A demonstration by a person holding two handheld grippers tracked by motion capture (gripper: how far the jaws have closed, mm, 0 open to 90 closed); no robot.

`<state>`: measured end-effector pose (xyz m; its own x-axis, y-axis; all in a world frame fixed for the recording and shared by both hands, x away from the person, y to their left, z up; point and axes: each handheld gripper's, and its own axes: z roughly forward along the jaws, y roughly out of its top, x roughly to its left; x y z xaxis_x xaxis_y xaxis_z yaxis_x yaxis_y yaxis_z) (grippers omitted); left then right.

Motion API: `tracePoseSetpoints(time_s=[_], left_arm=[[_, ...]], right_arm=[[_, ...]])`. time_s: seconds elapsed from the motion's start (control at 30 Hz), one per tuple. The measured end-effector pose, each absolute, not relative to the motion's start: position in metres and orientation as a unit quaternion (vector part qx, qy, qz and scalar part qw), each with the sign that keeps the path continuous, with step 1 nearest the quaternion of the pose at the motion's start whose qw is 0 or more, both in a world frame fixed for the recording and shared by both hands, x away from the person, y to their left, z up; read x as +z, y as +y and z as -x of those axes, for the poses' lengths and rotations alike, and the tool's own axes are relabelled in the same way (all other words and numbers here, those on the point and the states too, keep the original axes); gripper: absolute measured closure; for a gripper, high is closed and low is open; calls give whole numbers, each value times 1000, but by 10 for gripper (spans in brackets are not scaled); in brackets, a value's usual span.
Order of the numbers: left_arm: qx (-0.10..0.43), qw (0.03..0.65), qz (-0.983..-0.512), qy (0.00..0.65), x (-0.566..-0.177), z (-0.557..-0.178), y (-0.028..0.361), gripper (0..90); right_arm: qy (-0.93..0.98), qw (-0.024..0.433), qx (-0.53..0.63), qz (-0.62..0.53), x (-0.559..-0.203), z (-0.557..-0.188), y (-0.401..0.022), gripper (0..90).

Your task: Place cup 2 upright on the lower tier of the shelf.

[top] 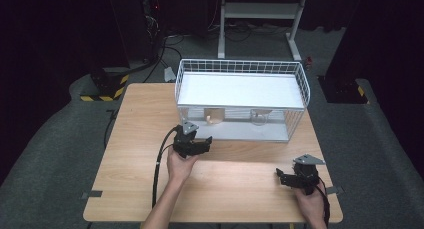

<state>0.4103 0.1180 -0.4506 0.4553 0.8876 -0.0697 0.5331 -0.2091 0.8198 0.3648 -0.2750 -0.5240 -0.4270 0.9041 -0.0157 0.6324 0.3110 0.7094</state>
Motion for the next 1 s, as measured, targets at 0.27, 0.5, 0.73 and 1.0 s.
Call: tracePoseSetpoints(time_s=[0.27,0.5,0.73,1.0], left_arm=[[213,416,-743,480,-453,-403,125,272],[212,419,-741,480,-452,-397,129,267],[207,419,-741,481,-455,-392,133,253],[207,418,-741,483,-458,-386,137,248]], right_arm=[[782,212,321,-491,-524,-365,-275,157],[782,212,321,-490,-524,-365,-275,158],[782,212,321,-491,-524,-365,-275,157],[782,212,321,-491,-524,-365,-275,158]])
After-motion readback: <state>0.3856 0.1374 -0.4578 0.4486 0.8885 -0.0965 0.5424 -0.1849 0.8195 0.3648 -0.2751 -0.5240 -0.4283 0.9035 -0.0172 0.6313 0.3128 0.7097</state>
